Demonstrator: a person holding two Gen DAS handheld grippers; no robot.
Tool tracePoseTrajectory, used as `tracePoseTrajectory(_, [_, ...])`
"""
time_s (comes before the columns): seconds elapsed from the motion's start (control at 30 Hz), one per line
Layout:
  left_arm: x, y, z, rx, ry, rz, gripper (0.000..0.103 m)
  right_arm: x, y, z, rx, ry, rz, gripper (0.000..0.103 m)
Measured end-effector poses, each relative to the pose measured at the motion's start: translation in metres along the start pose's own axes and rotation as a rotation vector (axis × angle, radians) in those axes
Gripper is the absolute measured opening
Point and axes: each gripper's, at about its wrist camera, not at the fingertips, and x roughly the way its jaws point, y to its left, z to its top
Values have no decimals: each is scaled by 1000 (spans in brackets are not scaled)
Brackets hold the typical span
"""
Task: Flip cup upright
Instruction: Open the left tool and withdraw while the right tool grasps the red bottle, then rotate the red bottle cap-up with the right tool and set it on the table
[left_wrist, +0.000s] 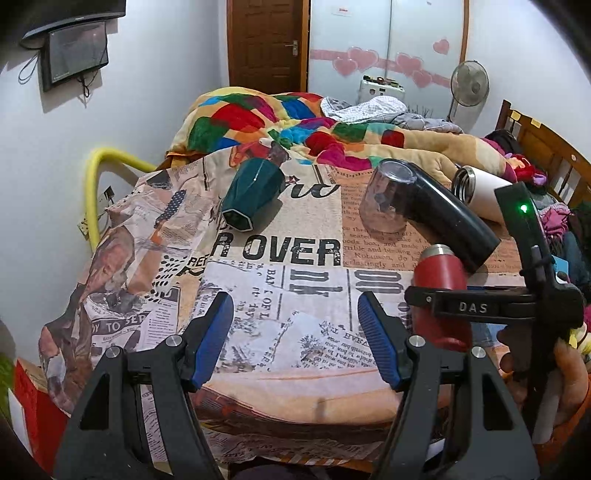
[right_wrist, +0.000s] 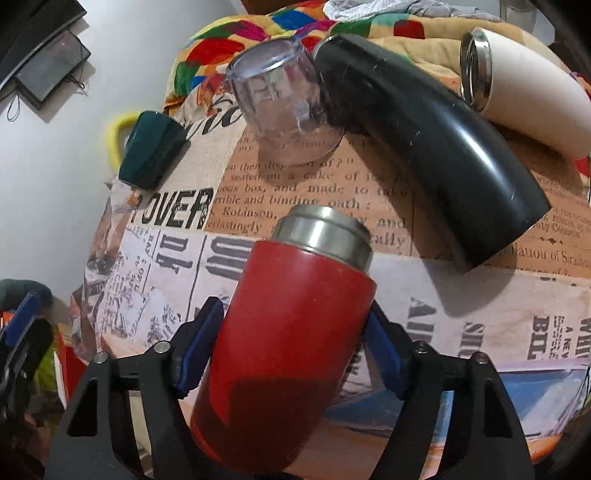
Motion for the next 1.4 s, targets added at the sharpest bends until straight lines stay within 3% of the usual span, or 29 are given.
tracePoseTrajectory(0.17, [-3,-3,2,-1,-6,-24,70,-15,5,0,-45,-18,15,60])
tracePoseTrajectory(0.33, [-6,-8,3,1,-15,-44,88,-43,13,0,-106,-100,-7,60])
tracePoseTrajectory(0.77, [-4,-13,7,-6,4,-70,93,-83,26,11,-217,-239,-75,59])
tracePoseTrajectory(1.07, [0,-14,1,-11,32,-85,93,-61,21,11,-242,-186,-135,59])
tracePoseTrajectory(1.4, [-6,-15,-2,-1,33,-89,93,-56,29,8,-251,-156,-139,61])
